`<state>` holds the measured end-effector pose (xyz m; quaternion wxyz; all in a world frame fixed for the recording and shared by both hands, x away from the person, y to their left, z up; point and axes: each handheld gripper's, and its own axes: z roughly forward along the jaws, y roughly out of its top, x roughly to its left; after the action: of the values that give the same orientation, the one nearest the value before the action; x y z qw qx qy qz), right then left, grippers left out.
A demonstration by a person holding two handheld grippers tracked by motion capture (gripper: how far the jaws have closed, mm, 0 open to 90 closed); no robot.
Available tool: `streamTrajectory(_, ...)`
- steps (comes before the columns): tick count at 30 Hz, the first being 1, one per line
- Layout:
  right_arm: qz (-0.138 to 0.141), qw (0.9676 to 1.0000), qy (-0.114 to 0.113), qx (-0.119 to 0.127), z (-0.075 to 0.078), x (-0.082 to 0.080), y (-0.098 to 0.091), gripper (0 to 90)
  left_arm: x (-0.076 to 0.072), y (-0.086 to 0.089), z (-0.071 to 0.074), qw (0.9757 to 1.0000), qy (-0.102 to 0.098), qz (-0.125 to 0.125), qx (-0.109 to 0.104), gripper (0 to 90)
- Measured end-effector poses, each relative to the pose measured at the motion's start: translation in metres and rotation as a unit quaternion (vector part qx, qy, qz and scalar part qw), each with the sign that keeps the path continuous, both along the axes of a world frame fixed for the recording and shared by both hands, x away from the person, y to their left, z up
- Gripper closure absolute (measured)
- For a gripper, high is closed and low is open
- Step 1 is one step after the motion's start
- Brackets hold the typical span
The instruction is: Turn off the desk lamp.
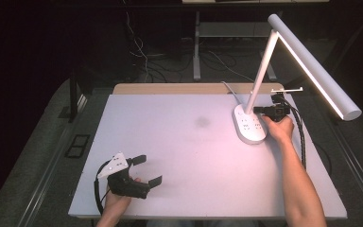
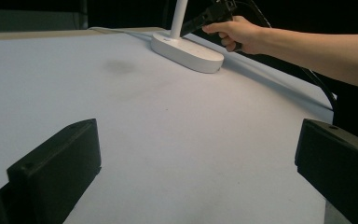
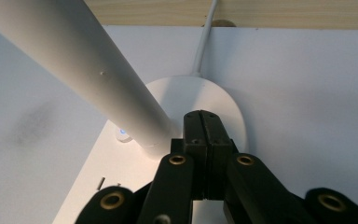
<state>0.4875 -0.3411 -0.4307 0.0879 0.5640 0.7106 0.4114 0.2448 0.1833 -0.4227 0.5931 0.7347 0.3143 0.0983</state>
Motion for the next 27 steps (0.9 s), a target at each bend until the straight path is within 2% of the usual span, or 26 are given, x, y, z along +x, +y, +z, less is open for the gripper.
streamTrajectory(5,0.001,1.0,-0.001,0.005,-0.0012,0.0004,-0.0005,90.0,0.0005,0.0005,-0.0002,1.0,0.003,0.002,-0.001,0.0)
streamTrajectory(9,-0.002,1.0,-0.003,-0.008,-0.0003,0.0008,0.0051,90.0,0.0009,-0.0006,-0.0005,1.0,0.003,0.001,0.001,0.0)
streamTrajectory(16,-0.011,0.9999,-0.002,-0.01,-0.0006,-0.0005,0.0072,90.0,0.0005,-0.0015,-0.0005,1.0,0.003,-0.003,0.001,0.0)
streamTrajectory(21,-0.006,1.0,0.003,0.003,-0.0011,0.0006,0.0024,90.0,0.0005,-0.0004,-0.0003,1.0,0.003,-0.003,0.003,0.0)
streamTrajectory(27,-0.007,0.9999,0.009,-0.007,0.0023,-0.0015,-0.0002,90.0,0.001,-0.0015,-0.0004,1.0,0.003,-0.004,0.003,0.0)
